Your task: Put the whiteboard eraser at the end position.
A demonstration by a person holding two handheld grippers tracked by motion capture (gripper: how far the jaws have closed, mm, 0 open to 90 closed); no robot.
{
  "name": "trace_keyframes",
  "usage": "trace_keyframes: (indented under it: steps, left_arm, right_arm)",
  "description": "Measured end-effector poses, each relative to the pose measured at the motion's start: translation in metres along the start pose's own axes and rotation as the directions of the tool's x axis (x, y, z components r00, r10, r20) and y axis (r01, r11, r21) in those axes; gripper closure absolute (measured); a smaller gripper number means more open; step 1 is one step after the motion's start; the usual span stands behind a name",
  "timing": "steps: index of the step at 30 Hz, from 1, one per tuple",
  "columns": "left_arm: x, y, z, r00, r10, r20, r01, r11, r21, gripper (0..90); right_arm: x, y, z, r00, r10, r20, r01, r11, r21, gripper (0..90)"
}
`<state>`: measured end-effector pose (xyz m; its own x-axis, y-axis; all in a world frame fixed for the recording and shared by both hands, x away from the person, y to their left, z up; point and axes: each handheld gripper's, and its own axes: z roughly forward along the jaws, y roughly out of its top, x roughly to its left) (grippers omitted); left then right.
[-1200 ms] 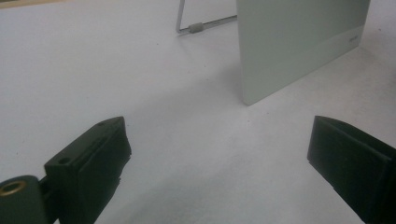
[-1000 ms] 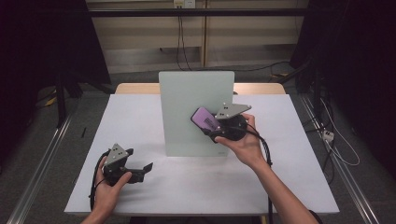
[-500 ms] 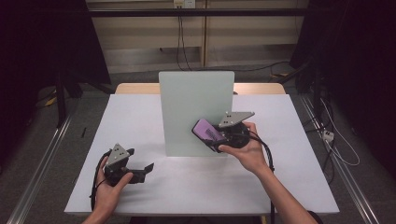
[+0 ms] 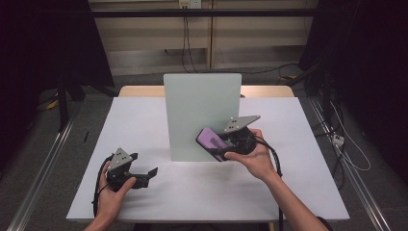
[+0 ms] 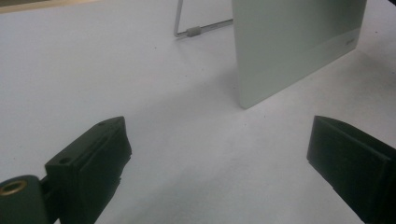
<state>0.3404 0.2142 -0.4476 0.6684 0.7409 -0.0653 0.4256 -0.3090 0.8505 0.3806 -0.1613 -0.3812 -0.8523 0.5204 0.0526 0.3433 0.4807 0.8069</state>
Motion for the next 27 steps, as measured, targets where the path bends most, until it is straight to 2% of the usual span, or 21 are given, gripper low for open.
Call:
trace_keyframes:
  steps: [2,4,11,19,27]
  left_arm:
    - [0.000,0.000,0.000,1.0000,0.002,-0.002,-0.002,1.0000,0.002,5.5]
    - [0.000,0.001,0.000,1.0000,0.005,-0.004,-0.005,1.0000,0.001,5.5]
    - [-0.001,0.002,-0.001,0.9999,0.007,-0.008,-0.007,1.0000,0.000,5.5]
    - [-0.002,0.001,-0.001,0.9999,0.005,-0.011,-0.005,1.0000,0.003,5.5]
    - [-0.001,0.003,-0.002,0.9998,0.002,-0.020,-0.002,1.0000,-0.007,5.5]
  right_arm:
    - [0.004,0.000,0.000,0.9998,-0.011,-0.016,0.011,1.000,-0.006,42.1]
    - [0.006,0.000,0.001,0.9994,-0.032,-0.014,0.032,0.999,0.025,42.1]
    - [0.004,-0.007,0.001,0.9990,0.006,-0.045,-0.004,0.999,0.032,42.1]
    - [0.005,-0.009,-0.002,0.9981,0.004,-0.062,-0.001,0.999,0.046,42.1]
    - [0.011,-0.015,0.000,0.9943,0.014,-0.106,-0.003,0.995,0.097,42.1]
